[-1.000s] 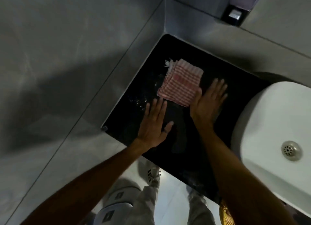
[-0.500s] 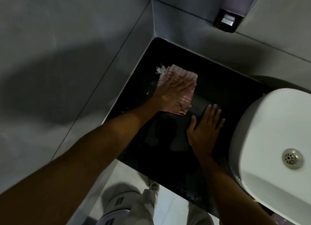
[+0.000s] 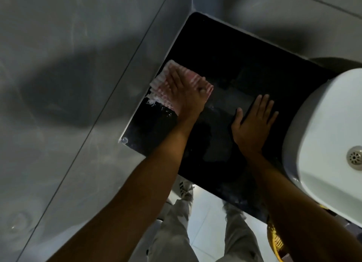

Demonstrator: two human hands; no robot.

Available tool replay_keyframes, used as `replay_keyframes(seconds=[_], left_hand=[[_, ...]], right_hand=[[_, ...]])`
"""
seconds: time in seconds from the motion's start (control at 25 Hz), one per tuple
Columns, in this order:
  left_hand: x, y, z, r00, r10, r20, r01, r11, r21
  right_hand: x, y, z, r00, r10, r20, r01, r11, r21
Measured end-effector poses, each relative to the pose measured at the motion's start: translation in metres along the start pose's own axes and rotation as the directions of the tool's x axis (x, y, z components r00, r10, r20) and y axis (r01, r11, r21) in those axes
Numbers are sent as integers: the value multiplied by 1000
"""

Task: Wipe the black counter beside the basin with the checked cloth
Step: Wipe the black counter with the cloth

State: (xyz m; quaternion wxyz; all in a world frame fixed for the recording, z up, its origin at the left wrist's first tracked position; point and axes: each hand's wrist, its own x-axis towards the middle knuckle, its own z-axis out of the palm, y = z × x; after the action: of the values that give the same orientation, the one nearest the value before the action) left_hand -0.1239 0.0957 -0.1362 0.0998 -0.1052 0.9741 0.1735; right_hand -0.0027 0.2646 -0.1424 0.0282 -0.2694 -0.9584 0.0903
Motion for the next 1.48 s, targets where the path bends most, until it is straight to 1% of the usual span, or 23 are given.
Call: replay_keyframes(seconds=[0.08, 0.2, 0.32, 0.44, 0.6, 0.72, 0.76, 0.84, 0.96, 1.08, 1.16, 1.24, 1.28, 1.32, 1.36, 1.4, 1.44, 1.48], left_hand=[[-10, -22, -2, 996, -67, -59, 66, 998, -13], [-39, -56, -7, 986, -120, -115, 118, 993, -26], [-69, -84, -11, 978, -172, -118, 171, 985, -16], [-89, -109, -13, 978, -182, -104, 183, 983, 4], [-112, -129, -17, 971, -202, -128, 208, 978, 33], [-127, -143, -22, 960, -243, -142, 241, 970, -30], [-132, -148, -22, 960, -232, -159, 226, 972, -60], [-144, -160, -22, 971, -152, -187, 132, 985, -113], [-168, -180, -22, 979, 24, -204, -56, 987, -151], [-198, -180, -14, 987, 124, -105, -146, 962, -232], [-218, -168, -6, 985, 170, -31, -172, 953, -249], [-238, -150, -2, 969, 238, 64, -213, 939, -269], [-246, -138, -1, 948, 297, 113, -248, 914, -321], [-255, -128, -1, 913, 377, 156, -294, 873, -389], [-261, -117, -1, 867, 457, 200, -328, 824, -462], [-266, -105, -4, 814, 520, 257, -318, 771, -552], [-267, -94, -9, 755, 563, 335, -241, 714, -658], [-263, -85, -16, 680, 592, 434, -88, 652, -753]], right_hand=[[6, 0, 0, 1000, -5, -11, 5, 1000, -9], [3, 0, -2, 1000, -9, 12, 9, 1000, 3], [2, 0, -2, 1000, -9, 3, 9, 1000, 4], [5, 1, -1, 1000, -7, -13, 7, 1000, 6], [2, 2, 3, 1000, -4, -7, 4, 1000, 7], [4, 2, 2, 1000, -4, -13, 4, 1000, 16], [3, 2, 3, 1000, -3, -15, 4, 1000, 20], [2, 1, 3, 1000, 0, -25, 0, 1000, 21], [1, 0, 2, 1000, 2, -13, -1, 1000, 19], [1, 0, 1, 1000, -2, -11, 3, 1000, 23], [0, 0, 1, 1000, -10, -13, 10, 1000, 16], [0, 0, 0, 1000, -9, -10, 9, 1000, 11], [1, -1, 0, 1000, -10, -12, 10, 1000, 8], [0, -1, 0, 1000, -12, -13, 12, 1000, 9], [0, 0, 0, 1000, -14, -6, 14, 1000, 17], [0, 1, -1, 1000, -19, 3, 19, 999, 29], [0, 2, -1, 1000, -26, 9, 25, 999, 36], [0, 3, -1, 999, -29, 14, 29, 999, 34]])
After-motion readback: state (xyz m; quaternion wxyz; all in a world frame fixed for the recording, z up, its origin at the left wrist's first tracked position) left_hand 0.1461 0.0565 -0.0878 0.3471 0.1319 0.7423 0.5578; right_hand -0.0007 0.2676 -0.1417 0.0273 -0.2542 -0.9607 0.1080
